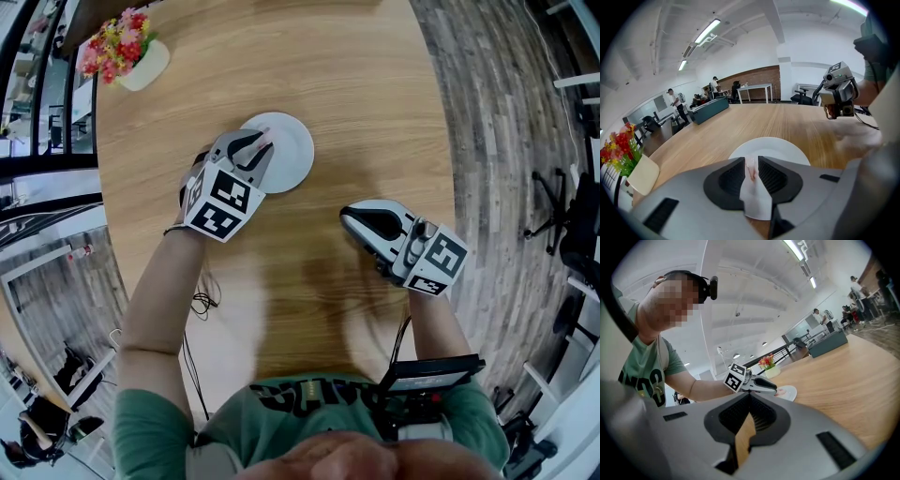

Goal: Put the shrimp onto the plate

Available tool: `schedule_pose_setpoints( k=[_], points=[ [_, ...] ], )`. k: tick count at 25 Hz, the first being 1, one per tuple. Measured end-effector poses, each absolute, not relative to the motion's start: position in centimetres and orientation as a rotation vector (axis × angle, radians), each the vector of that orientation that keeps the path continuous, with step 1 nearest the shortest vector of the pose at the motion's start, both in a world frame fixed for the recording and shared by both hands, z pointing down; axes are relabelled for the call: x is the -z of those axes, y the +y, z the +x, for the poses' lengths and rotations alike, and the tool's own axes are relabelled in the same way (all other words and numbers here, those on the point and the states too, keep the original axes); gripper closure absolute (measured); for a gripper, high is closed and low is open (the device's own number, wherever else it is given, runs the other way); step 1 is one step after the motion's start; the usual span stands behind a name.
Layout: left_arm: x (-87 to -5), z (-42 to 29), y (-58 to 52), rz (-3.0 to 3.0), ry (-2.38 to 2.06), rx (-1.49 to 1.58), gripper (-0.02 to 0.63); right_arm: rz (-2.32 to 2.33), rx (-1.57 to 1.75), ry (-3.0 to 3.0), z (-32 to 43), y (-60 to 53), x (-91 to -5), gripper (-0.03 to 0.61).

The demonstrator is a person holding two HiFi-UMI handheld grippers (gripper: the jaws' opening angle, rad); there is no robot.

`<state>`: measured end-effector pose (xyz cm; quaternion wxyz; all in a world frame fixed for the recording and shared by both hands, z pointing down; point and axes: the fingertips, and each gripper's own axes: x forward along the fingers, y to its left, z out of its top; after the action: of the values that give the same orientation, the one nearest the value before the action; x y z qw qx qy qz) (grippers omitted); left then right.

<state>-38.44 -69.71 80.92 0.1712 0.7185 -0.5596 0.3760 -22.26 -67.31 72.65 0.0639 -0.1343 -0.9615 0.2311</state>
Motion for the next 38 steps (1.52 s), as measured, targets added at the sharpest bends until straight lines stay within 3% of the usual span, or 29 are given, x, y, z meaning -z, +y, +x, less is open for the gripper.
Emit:
schedule_pose_setpoints(
  k=[12,18,23,27,29,38],
  points=[
    [-78.3,-37.6,-65.0,1.992,-1.651,-0.918,0.541,-0.392,-0.678,-2.916,-22.2,-66.0,-69.4,0.572],
    [-76.2,-36.2,-59.2,1.924,-1.681,-0.685,0.541,-0.392,-0.7,-2.904,-21.4,-63.7,-67.7,0.572],
    [-71.6,-34.8,-53.7,1.935,-1.685,-0.409,0.547,-0.388,-0.723,-2.886,-21.6,-61.7,-65.9,0.572],
    [-66.5,-34.9,-47.5,1.937,-1.72,-0.155,0.609,-0.416,-0.701,-2.882,-21.8,-59.2,-63.2,0.572],
    [-64.2,-35.0,-44.2,1.936,-1.742,-0.068,0.609,-0.423,-0.684,-2.88,-21.5,-58.0,-61.8,0.572],
    [-56.8,-32.7,-31.6,2.035,-1.761,0.057,0.609,-0.394,-0.615,-2.907,-20.1,-50.9,-55.1,0.572]
  ],
)
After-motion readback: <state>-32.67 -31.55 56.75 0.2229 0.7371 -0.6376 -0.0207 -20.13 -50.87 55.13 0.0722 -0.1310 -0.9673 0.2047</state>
